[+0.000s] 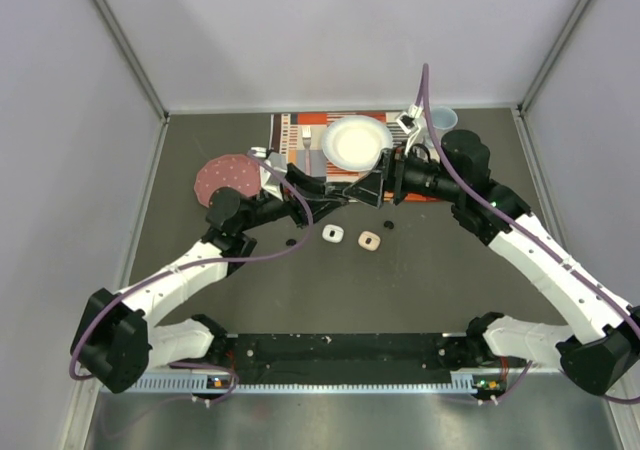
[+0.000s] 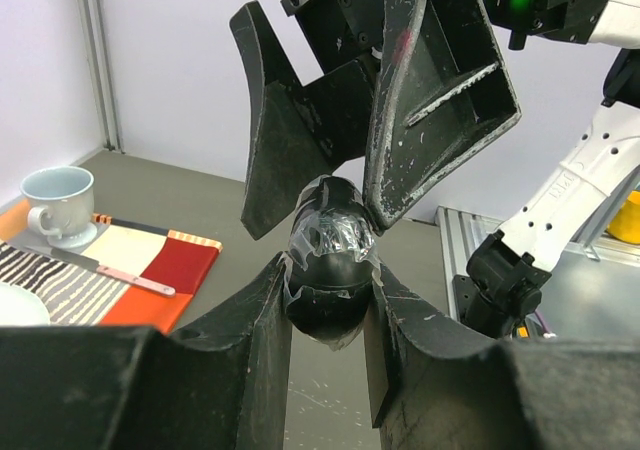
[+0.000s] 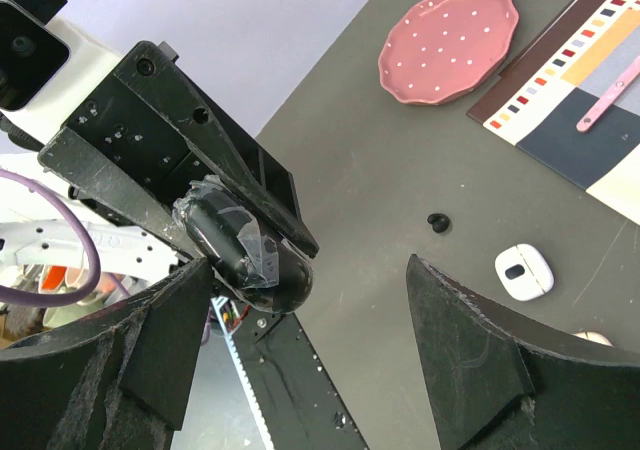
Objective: Insert the wireless bluetooth earbuds into the charging case
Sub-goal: Open the charging case.
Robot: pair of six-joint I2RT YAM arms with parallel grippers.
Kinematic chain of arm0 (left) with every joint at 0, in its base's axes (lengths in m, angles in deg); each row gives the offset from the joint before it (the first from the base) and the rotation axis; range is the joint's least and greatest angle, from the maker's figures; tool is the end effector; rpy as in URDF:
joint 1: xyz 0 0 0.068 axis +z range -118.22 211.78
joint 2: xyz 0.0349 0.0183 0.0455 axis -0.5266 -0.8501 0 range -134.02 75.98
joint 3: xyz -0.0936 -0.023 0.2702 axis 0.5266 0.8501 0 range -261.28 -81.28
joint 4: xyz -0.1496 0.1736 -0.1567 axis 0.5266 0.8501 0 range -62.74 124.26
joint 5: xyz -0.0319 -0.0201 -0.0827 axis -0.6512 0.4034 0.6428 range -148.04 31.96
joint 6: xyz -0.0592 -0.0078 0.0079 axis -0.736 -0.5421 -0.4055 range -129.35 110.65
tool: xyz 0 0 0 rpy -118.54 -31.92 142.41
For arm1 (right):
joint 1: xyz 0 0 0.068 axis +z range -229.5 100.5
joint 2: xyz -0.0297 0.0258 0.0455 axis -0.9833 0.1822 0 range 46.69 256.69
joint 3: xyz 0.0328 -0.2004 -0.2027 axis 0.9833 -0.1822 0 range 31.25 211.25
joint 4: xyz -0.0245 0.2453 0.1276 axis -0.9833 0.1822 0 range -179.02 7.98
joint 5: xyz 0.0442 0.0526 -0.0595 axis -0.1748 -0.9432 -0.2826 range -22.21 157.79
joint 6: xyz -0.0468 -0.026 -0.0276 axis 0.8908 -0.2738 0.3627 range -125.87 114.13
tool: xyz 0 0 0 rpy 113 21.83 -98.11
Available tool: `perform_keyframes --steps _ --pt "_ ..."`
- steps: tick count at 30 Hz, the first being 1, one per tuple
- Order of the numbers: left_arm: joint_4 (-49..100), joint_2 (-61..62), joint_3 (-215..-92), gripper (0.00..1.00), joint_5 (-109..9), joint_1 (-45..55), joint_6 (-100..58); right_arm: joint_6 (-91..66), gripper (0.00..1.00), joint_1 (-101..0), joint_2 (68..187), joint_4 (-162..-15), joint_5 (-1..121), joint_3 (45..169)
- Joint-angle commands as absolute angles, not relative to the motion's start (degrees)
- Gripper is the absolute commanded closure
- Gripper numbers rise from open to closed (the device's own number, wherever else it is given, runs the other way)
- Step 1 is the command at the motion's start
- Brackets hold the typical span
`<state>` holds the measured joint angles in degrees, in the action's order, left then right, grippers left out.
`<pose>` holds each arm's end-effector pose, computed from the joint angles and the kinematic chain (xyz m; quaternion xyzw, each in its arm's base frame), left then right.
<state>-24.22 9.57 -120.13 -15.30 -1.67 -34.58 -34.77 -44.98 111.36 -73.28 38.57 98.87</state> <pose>0.2056 -0.1720 0.3439 0.3410 0.4846 -0.5557 0.5832 0.2097 0.1708 0.4137 -0.1942 0.7476 0.4850 0.4100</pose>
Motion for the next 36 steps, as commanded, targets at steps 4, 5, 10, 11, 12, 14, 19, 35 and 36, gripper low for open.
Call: perform_keyframes --steps 4,5,10,11,12,14,19,35,36 --pt "-27.32 11.03 -123.73 1.0 -10.93 -1.8 -34.75 -34.34 0.23 -44.43 111.99 -73.99 43.09 101.48" --pt "-27.32 11.29 -123.73 1.0 -10.06 -1.8 -34.75 -34.95 0.23 -44.43 112.08 -74.0 44.13 101.48" --pt "-26.62 12.43 -123.3 1.0 -8.3 -1.8 -34.58 -36.36 0.23 -44.69 112.78 -74.17 45.03 102.0" --pt "-26.35 12.61 -122.77 1.0 -8.21 -1.8 -34.49 -36.8 0.23 -44.7 112.96 -74.43 44.85 102.44" --pt "-26.35 12.87 -122.59 1.0 -8.21 -1.8 -34.49 -37.06 0.23 -44.78 113.14 -74.52 44.76 102.62" --pt "-26.26 13.22 -121.89 1.0 -8.21 -1.8 -34.49 -38.03 0.23 -45.05 113.22 -75.74 44.15 102.71" --pt "-26.0 14.28 -120.84 1.0 -8.56 -1.8 -34.49 -39.18 0.23 -45.84 113.14 -76.72 43.88 102.53" --pt "-20.99 16.83 -117.24 1.0 -13.04 -1.8 -30.62 -46.82 0.21 -51.11 110.94 -83.13 42.46 99.9" --pt "-20.64 17.09 -116.97 1.0 -13.65 -1.8 -30.45 -46.91 0.21 -51.2 110.85 -83.05 42.91 99.89"
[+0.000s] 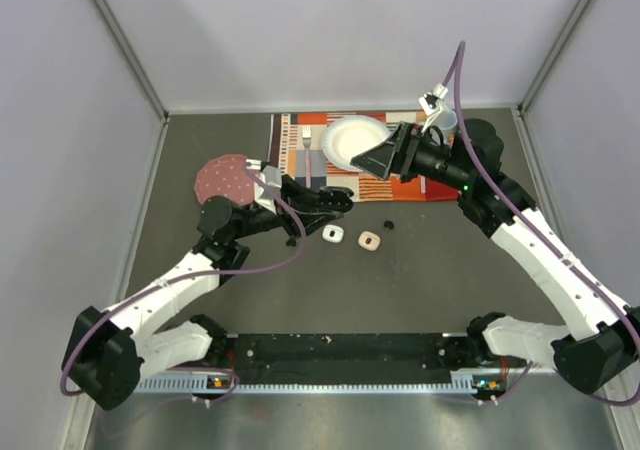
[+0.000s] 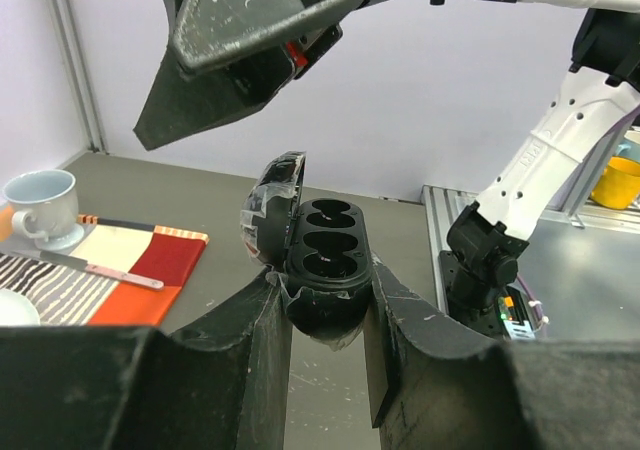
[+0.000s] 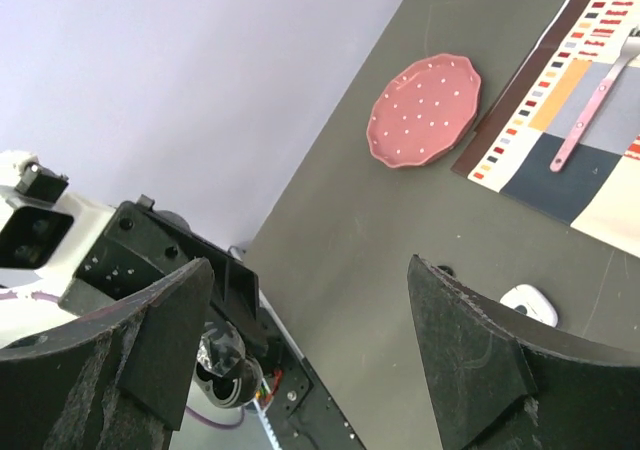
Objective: Insert the wireless bluetooth earbuds into the charging case
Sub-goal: Open the charging case, then pick up the right earbud from the center of the board.
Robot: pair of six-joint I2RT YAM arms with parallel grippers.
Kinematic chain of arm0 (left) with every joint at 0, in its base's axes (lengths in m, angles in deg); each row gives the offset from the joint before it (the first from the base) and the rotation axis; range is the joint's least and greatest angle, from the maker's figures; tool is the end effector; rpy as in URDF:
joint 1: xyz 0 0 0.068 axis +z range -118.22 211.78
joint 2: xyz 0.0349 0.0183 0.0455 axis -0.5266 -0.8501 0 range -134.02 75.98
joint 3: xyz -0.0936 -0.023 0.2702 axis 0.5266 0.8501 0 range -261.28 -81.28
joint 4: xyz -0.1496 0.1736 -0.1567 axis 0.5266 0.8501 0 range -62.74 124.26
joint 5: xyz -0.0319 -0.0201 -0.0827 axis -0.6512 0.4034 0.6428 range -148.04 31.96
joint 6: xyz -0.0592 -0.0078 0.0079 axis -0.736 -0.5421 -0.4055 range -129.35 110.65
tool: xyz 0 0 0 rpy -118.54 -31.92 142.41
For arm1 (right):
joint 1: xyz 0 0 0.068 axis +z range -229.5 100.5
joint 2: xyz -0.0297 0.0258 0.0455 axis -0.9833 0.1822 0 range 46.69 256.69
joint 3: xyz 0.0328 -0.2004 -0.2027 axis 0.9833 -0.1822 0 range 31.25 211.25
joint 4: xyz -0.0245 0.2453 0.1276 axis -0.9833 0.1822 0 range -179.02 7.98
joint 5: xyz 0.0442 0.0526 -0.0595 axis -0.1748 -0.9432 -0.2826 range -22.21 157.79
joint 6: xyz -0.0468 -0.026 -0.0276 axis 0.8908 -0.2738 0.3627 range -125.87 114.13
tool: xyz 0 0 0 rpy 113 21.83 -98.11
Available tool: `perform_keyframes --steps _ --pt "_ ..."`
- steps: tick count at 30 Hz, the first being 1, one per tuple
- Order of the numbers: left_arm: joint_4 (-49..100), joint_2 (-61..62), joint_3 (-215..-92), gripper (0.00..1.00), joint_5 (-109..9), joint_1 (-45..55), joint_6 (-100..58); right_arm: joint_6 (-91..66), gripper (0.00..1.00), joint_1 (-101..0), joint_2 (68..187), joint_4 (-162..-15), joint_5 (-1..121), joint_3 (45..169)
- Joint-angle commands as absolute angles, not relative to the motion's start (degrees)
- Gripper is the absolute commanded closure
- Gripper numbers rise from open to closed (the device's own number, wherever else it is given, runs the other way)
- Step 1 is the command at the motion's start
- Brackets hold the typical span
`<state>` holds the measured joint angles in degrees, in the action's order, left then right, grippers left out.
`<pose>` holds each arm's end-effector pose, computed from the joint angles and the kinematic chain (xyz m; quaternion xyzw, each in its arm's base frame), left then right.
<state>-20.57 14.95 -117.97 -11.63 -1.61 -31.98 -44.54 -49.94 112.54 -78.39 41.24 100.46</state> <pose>0.1867 -0.1617 0.3456 0.3753 0.4709 -0.5517 0.5771 0.2312 0.1541 0.4285 -0.0932 0.7402 0.5034 0.4358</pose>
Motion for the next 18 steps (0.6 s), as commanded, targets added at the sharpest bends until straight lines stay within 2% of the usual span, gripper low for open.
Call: perform_keyframes --steps 1,6,10,13,18 --pt "-20.29 17.35 -116.79 1.0 -13.92 -1.8 -30.27 -47.17 0.21 -51.55 110.76 -83.05 43.35 99.55" --pt "-15.47 20.25 -116.35 1.0 -16.38 -1.8 -27.55 -49.89 0.23 -56.1 111.55 -75.15 49.59 98.14" --pt "-11.15 22.19 -117.4 1.0 -17.87 -1.62 -26.49 -51.92 0.4 -63.3 113.66 -74.17 43.63 93.49" --pt "-10.09 23.07 -117.67 1.0 -17.87 -1.62 -26.14 -48.25 0.44 -66.22 115.51 -73.65 40.54 90.24" --pt "-9.56 23.6 -117.76 1.0 -18.22 -1.62 -25.52 -41.73 0.49 -67.02 119.45 -71.1 43.35 86.98"
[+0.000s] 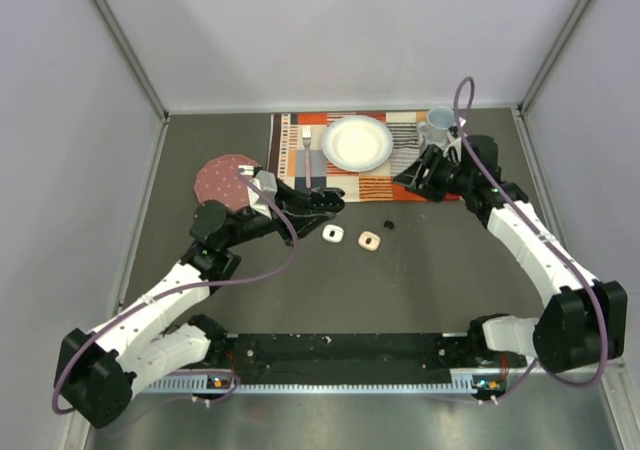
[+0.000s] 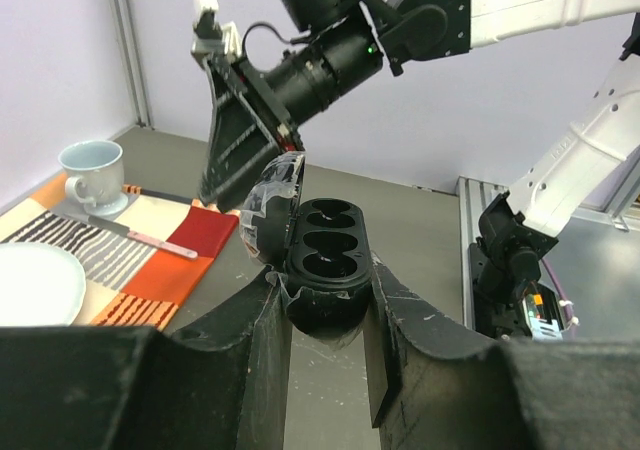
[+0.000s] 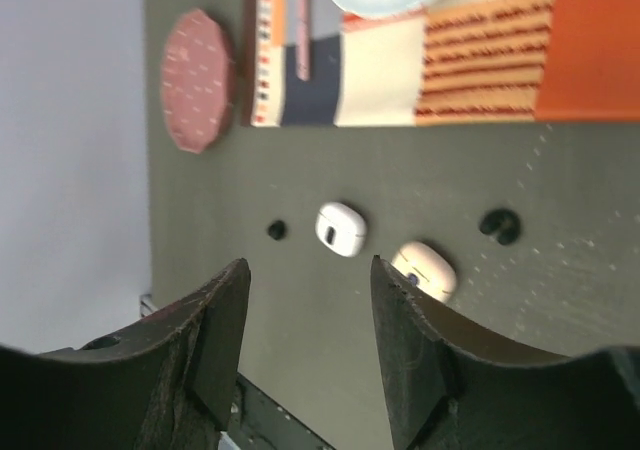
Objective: Insert the wireless bluetooth earbuds into the charging case
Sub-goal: Pick up the right earbud from the center of the board.
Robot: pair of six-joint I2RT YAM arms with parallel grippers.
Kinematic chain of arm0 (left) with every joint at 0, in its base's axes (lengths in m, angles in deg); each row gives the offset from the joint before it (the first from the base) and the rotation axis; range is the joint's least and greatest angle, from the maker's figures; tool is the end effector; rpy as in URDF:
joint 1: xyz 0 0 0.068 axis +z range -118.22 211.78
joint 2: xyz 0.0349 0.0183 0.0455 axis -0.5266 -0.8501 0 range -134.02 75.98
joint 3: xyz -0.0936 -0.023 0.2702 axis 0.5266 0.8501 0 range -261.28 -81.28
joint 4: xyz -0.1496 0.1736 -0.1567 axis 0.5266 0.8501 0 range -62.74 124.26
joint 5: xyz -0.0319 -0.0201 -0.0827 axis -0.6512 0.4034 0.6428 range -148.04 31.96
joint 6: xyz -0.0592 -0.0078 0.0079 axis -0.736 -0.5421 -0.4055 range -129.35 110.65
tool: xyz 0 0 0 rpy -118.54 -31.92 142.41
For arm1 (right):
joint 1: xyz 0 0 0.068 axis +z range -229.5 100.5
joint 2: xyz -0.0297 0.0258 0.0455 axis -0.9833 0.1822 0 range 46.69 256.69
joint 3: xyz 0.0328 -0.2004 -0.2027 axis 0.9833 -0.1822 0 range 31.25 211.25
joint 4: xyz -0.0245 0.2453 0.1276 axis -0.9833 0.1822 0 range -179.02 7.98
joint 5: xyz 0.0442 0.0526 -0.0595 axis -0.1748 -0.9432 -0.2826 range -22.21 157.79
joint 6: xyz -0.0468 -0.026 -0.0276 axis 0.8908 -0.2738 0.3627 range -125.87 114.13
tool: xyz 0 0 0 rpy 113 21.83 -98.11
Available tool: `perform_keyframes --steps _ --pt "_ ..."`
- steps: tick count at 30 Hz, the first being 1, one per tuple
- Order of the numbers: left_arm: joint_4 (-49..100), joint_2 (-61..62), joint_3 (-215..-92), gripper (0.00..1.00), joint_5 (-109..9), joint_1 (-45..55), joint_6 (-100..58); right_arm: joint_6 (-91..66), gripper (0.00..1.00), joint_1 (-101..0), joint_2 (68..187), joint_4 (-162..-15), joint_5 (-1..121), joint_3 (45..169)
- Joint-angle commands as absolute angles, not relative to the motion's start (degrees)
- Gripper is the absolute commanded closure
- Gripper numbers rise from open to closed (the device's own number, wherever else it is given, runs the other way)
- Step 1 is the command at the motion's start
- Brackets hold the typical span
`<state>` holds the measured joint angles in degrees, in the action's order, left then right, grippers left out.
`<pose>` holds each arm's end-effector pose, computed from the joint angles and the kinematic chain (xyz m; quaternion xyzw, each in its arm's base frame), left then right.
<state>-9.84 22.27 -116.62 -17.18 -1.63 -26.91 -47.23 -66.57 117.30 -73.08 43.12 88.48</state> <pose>0.1718 -0.1482 0.3469 0.3562 0.5017 -0.5113 0.6000 0.2845 0.0845 0.3179 0.1025 0.8438 0.3892 0.3549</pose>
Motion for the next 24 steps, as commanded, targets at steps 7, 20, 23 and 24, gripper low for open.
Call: perform_keyframes --steps 7,20,23,24 --pt "-10.27 22.02 -119.69 1.0 -17.52 -1.62 -26.31 -38.48 0.52 -67.37 125.08 -70.74 43.52 85.39" --pt "-9.39 21.05 -120.48 1.0 -17.96 -1.62 -26.14 -35.49 0.47 -69.04 130.36 -70.74 44.15 87.59" --pt "-9.04 21.58 -120.48 1.0 -17.87 -1.62 -26.14 -34.61 0.48 -69.04 131.85 -70.74 44.05 87.85" --pt "-8.95 21.66 -120.22 1.0 -17.96 -1.62 -26.14 -34.35 0.49 -69.04 132.29 -70.66 44.4 88.03"
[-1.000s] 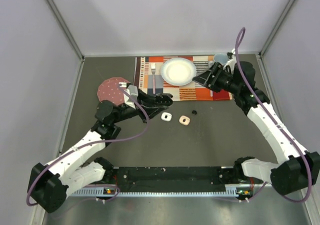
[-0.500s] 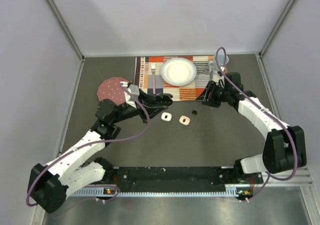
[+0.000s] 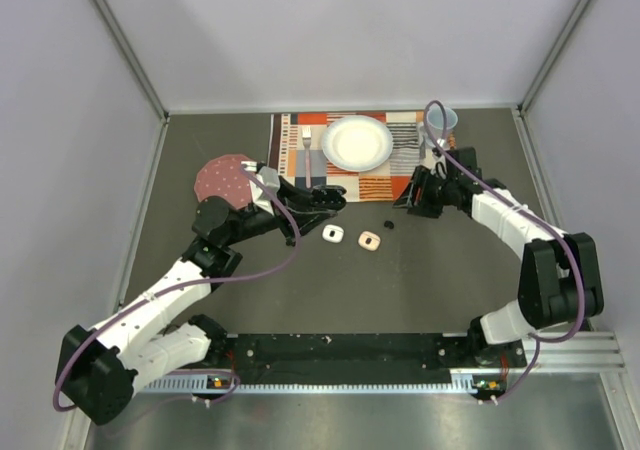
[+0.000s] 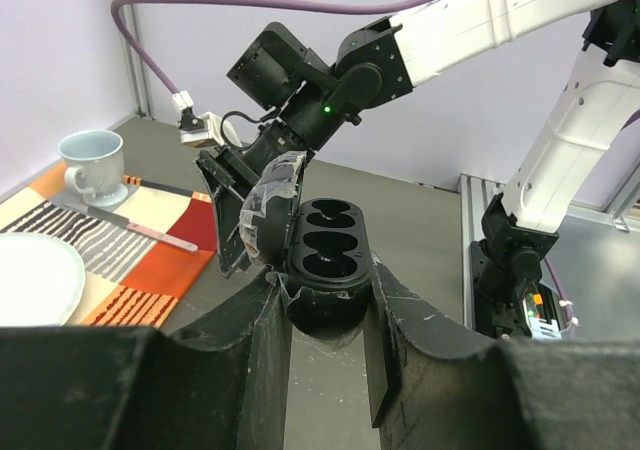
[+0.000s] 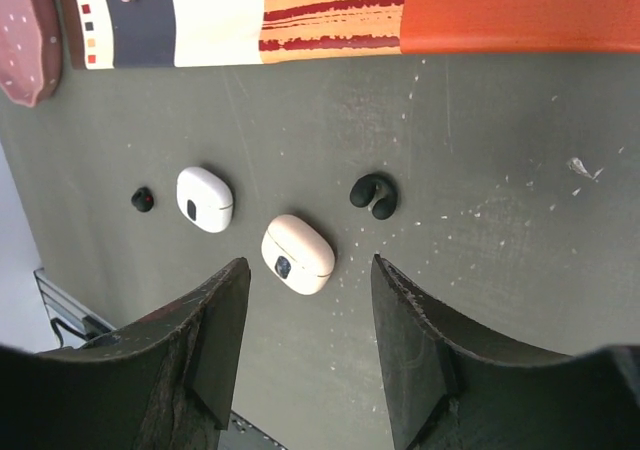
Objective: Insert the wireless bluetooth earbuds into the charging case
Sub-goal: Pick up the right earbud from the center of the board.
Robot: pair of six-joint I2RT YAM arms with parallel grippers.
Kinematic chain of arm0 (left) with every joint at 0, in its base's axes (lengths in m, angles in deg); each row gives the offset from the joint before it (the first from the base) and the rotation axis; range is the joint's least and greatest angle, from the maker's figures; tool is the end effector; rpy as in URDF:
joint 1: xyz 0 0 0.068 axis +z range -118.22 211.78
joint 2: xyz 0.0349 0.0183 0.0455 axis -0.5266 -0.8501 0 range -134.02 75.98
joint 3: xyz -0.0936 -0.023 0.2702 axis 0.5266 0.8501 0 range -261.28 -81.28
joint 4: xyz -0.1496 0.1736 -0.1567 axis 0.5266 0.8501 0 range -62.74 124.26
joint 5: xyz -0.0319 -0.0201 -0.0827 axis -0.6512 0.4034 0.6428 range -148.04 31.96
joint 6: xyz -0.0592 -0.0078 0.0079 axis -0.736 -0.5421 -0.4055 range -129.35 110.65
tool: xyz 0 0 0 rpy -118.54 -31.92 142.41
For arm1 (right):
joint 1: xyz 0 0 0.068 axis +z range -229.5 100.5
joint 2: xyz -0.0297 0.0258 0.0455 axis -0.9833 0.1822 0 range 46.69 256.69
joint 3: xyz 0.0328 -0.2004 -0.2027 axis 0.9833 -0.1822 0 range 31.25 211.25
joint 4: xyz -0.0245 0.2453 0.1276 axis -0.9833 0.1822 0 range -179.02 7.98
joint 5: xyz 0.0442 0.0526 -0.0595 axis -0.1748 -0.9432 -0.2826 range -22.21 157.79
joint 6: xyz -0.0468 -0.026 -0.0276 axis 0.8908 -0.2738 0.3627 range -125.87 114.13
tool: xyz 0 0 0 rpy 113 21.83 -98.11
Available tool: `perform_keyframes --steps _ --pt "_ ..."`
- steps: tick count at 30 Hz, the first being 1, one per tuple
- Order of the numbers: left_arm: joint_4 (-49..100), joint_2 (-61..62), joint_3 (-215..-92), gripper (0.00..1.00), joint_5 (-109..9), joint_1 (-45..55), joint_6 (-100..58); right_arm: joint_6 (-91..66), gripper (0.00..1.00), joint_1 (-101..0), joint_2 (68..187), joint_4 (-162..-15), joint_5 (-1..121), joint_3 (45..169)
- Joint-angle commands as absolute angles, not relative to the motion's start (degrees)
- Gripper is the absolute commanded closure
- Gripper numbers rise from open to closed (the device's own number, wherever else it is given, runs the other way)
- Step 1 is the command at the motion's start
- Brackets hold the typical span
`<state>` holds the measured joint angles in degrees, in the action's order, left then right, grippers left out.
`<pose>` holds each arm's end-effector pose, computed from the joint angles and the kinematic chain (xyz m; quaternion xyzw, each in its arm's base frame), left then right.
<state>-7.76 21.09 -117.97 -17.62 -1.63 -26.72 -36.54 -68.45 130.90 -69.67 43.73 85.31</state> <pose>0.1770 -0.1513 0.3477 0.3527 0.5153 -0.5091 0.5924 0.3136 0.0798 0.2236 0.0853 0.9165 0.3032 0.2466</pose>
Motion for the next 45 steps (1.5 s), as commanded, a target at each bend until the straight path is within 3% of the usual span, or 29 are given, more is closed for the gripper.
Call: perform_keyframes --steps 1,22,45 --pt "-8.77 22.1 -120.22 1.0 -17.96 -1.62 -26.14 -34.08 0.49 -69.13 132.38 -70.83 44.58 88.03" --pt "-8.51 20.7 -120.75 1.0 -18.14 -1.62 -25.96 -33.55 0.61 -68.69 143.11 -74.69 44.49 89.08" --pt "-8.42 20.79 -120.13 1.0 -18.22 -1.62 -26.93 -31.88 0.65 -64.38 147.59 -76.2 49.06 88.65"
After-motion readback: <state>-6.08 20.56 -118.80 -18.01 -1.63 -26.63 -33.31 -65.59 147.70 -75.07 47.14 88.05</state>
